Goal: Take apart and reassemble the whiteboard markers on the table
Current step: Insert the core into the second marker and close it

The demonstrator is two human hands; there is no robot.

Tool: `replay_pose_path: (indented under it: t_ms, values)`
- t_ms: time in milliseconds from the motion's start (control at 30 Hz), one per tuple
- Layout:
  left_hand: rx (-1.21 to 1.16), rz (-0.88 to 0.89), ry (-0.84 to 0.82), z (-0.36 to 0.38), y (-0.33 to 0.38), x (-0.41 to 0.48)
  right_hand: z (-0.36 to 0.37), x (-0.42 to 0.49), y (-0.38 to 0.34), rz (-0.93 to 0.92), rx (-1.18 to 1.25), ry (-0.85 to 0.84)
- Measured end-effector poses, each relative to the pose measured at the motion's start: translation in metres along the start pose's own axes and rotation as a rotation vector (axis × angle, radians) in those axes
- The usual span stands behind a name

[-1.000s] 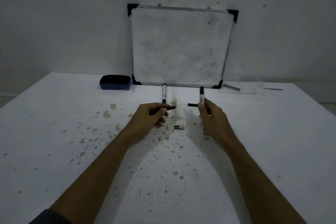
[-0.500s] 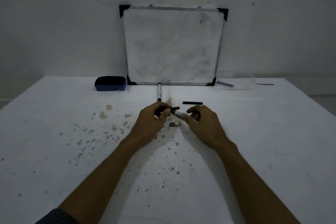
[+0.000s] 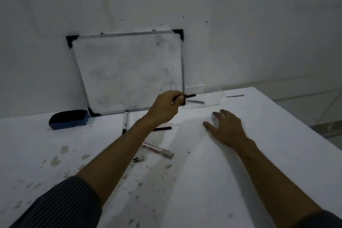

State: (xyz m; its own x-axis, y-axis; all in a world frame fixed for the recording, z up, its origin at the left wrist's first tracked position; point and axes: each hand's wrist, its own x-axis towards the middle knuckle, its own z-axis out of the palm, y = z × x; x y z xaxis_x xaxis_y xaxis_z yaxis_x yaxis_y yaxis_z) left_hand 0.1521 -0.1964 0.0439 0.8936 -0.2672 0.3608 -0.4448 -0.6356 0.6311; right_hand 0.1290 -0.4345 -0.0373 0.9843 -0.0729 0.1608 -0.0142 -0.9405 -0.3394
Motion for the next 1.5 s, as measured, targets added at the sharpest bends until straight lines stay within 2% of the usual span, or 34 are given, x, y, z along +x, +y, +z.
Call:
replay_pose_path:
  t_ms: [167, 367, 500, 667, 867, 1000, 1167, 1233, 1333, 1400, 1500]
  values:
    - [0.162, 0.003, -0.064, 0.041, 0.006, 0.087, 0.014, 0.007, 0.013, -0.023, 0.013, 0.045]
    - [0.339, -0.091, -0.263, 0.085, 0.002, 0.162, 0.018, 0.011, 0.017, -0.046, 0.031, 0.100]
    - [0.376, -0.187, -0.310, 0.097, -0.005, 0.179, 0.020, 0.012, 0.018, -0.049, 0.037, 0.106]
    - [0.288, -0.158, -0.305, 0.083, 0.005, 0.164, 0.017, 0.013, 0.018, -0.042, 0.070, 0.082]
    - [0.194, -0.113, -0.167, 0.035, 0.020, 0.081, 0.001, 0.005, 0.014, -0.080, 0.191, 0.054]
    - [0.133, -0.107, -0.109, -0.005, 0.003, 0.003, -0.002, -0.010, -0.004, -0.068, 0.351, 0.038]
    - [0.137, -0.178, -0.069, -0.031, -0.041, -0.080, 0.007, -0.032, -0.068, -0.143, 0.533, -0.142]
    - [0.127, -0.222, -0.067, -0.033, -0.055, -0.105, 0.013, -0.035, -0.097, -0.176, 0.520, -0.155]
    - [0.084, -0.168, -0.064, -0.031, -0.070, -0.134, 0.028, -0.031, -0.128, -0.171, 0.325, -0.085]
    - [-0.044, -0.153, 0.074, -0.027, -0.076, -0.149, 0.035, -0.029, -0.138, -0.132, 0.245, -0.049]
    - [-0.177, -0.211, 0.362, -0.030, -0.084, -0.156, 0.036, -0.033, -0.144, -0.036, 0.357, -0.027]
